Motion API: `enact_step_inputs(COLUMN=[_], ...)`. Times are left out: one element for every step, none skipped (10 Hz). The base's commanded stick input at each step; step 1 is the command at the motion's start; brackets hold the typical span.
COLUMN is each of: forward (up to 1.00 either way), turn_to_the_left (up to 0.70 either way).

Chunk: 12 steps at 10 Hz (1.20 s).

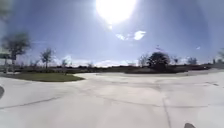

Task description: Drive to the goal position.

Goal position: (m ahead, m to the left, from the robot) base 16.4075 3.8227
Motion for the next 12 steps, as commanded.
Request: enact_step_inputs(forward=[1.00, 1.00, 1.00, 1.00, 1.00, 1.00, 1.00, 1.00, 1.00, 1.00, 1.00, 1.00], turn_to_the_left=[0.00, 0.00, 0.00, 0.00, 0.00, 0.00, 0.00, 0.00, 0.08, 0.38, 0.40, 0.08])
